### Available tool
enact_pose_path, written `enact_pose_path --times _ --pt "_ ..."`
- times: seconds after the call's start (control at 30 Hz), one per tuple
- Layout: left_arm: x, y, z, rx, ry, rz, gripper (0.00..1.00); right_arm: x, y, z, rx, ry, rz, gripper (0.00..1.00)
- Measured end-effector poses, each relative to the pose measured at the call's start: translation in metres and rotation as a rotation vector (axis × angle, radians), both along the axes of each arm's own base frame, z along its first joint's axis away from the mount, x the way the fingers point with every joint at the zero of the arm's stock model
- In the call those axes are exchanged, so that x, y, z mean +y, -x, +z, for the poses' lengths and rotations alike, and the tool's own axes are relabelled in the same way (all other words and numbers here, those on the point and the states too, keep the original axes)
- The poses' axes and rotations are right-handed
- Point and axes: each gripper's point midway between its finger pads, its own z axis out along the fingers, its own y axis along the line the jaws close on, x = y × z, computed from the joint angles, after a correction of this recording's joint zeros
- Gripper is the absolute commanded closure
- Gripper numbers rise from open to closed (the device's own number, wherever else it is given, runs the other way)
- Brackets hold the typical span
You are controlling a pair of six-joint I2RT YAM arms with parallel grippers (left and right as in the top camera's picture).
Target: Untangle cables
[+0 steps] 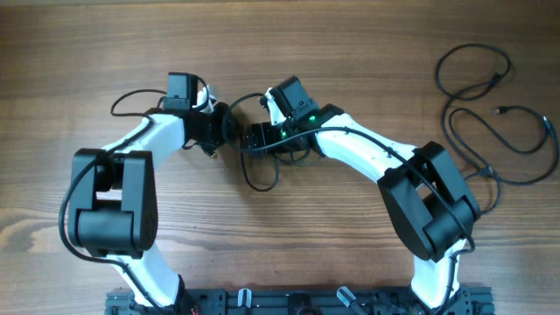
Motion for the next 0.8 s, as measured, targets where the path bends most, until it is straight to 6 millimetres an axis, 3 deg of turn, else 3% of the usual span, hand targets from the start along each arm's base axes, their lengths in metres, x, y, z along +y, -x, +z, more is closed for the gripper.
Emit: enact_pose_path --times 0.47,0.67,0.73,0.8 --pt "-0.010 0.005 0.011 0.010 0.106 -0.032 0.96 0.033 0.018 0.021 0.055 -0.173 0.088 0.13" --pt "-0.016 0.007 0.016 0.014 0.155 -0.053 0.95 0.045 0.031 0.020 0.057 -0.159 0.110 0.36" --pt "-0.017 0.008 0.017 0.014 0.159 -0.055 0.96 0.048 0.034 0.019 0.055 -0.151 0.109 0.49" --pt "-0.018 0.008 0.017 0.014 0.163 -0.057 0.96 0.048 0.034 0.017 0.045 -0.137 0.104 0.68"
